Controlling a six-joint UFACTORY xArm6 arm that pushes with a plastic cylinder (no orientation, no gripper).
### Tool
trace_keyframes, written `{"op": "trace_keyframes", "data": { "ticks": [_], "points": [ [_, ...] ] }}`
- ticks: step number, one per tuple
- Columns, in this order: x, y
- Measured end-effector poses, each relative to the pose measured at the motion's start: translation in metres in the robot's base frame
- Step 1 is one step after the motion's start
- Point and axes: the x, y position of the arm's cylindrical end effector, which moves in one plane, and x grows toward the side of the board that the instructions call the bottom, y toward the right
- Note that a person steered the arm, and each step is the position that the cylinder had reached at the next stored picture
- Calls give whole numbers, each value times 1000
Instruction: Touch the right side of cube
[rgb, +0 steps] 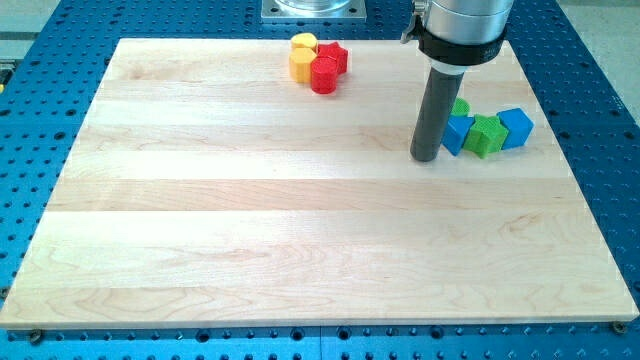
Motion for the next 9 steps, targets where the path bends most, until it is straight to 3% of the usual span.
{"op": "trace_keyframes", "data": {
  "ticks": [4, 6, 8, 9],
  "points": [
    [-5, 0],
    [-117, 17],
    [-136, 101],
    [-141, 110]
  ]
}}
